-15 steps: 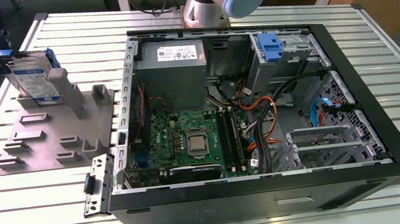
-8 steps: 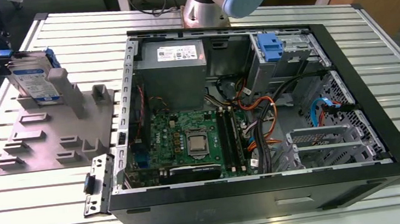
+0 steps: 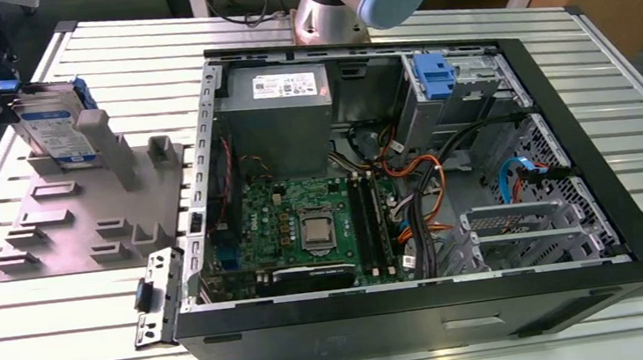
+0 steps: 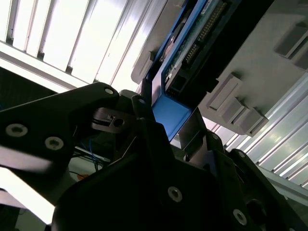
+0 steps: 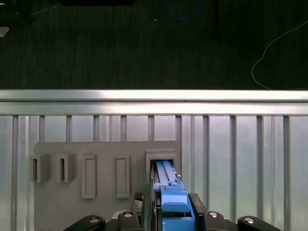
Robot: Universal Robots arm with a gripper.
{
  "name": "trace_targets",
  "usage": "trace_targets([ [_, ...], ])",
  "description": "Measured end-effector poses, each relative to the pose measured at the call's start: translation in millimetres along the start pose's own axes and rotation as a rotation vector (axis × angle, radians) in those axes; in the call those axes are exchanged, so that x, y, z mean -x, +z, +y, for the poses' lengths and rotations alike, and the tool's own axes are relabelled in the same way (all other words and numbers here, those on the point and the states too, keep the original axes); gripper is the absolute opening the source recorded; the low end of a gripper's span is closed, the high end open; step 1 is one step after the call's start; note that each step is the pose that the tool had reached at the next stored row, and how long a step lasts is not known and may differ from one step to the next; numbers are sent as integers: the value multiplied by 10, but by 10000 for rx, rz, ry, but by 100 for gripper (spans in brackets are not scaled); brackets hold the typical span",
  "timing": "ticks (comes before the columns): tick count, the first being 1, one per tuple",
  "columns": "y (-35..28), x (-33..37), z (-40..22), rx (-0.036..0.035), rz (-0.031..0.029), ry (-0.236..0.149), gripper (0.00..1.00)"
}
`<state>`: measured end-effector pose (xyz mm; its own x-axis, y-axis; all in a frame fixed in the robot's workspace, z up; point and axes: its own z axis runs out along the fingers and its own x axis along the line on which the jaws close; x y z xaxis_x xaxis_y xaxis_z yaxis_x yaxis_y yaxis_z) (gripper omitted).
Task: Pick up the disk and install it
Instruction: 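Pick up the disk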
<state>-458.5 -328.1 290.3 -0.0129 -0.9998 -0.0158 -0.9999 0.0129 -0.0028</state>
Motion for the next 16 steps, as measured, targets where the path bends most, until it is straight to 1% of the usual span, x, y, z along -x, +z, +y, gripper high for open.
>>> trace_targets([
  [10, 4, 0, 0, -2, -1, 0, 48],
  [12, 5, 0, 0, -3, -2, 0, 47],
  [13, 5, 0, 0, -3, -1, 0, 40],
  [16, 6, 0, 0, -3, -1, 0, 40],
])
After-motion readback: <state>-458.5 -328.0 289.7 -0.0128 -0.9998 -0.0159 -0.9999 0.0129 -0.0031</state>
